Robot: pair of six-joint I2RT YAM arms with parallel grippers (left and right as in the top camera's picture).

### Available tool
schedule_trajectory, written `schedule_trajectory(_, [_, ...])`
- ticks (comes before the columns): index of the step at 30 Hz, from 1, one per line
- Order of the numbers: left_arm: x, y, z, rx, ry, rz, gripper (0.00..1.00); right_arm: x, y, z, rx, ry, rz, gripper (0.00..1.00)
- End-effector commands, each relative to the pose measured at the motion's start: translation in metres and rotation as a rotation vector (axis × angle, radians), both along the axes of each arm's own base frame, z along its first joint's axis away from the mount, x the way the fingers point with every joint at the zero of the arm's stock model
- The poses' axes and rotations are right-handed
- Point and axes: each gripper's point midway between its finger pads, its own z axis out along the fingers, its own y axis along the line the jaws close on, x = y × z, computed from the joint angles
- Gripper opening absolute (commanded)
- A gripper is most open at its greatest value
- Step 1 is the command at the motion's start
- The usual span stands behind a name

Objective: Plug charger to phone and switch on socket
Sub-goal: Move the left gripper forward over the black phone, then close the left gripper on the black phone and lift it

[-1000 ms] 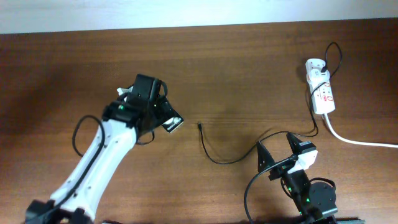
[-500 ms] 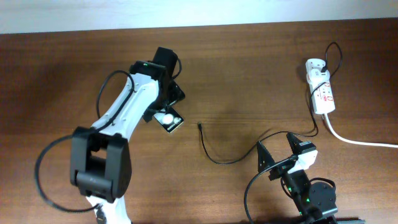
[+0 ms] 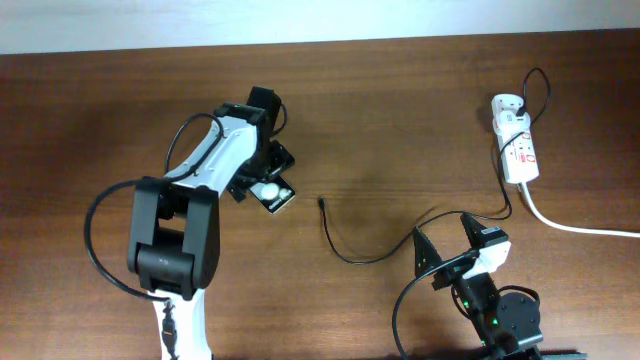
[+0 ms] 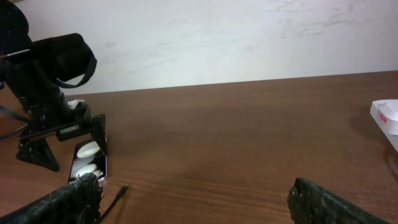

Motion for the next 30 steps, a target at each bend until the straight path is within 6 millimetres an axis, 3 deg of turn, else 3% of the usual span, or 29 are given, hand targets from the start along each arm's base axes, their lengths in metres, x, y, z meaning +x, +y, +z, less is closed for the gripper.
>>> schedule_trajectory(1, [0.005, -0.003, -0.008, -0.014, 0.002, 0.0, 0.99, 0.0, 0.001, -0.002, 0.006, 0.005, 0.003, 0.99])
schedule_trajectory(4, [0.004, -0.002, -0.018, -0.009, 0.018, 0.001, 0.99, 0.0, 0.001, -0.002, 0.006, 0.005, 0.003, 0.99])
schedule_trajectory(14, [0.02, -0.005, -0.021, -0.015, -0.046, 0.0, 0.99, 0.0, 0.001, -0.002, 0.006, 0.005, 0.003, 0.99])
schedule_trajectory(30, [-0.014, 0.014, -0.058, 0.055, 0.024, 0.001, 1.0, 0.0, 0.001, -0.002, 0.006, 0.005, 0.003, 0.99])
